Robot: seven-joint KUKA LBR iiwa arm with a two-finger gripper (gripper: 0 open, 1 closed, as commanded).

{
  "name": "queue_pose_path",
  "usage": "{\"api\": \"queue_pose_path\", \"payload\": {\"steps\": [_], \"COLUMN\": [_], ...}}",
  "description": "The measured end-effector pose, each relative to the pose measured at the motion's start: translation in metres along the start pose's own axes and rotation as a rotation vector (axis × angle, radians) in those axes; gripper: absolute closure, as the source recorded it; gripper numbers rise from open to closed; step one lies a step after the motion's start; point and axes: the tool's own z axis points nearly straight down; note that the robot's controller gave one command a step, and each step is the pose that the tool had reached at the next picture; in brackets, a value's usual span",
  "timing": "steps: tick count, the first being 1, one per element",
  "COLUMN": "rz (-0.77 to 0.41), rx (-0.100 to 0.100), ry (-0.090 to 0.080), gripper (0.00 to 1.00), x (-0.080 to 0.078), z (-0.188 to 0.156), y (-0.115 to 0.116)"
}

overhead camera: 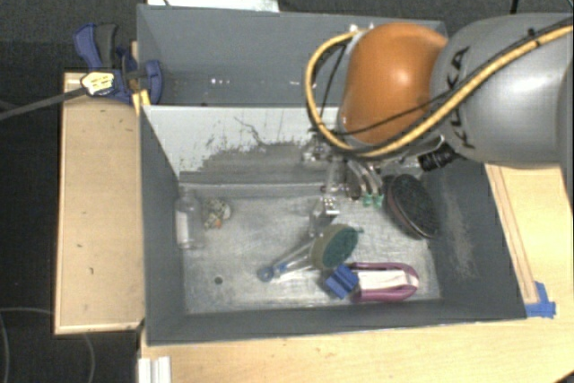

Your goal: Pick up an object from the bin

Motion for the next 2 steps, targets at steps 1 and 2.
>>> {"api": "queue_pose_path", "payload": {"steps": [1, 2], "rz": [-0.290, -0.286], "rx": [-0.001, 0.000], "ry": [-0.001, -0.010], "gripper": [0.00, 1.00], "x": [0.0362, 0.0332], "z": [0.1162, 0.1130], "y": [-0.0266, -0.0269]}}
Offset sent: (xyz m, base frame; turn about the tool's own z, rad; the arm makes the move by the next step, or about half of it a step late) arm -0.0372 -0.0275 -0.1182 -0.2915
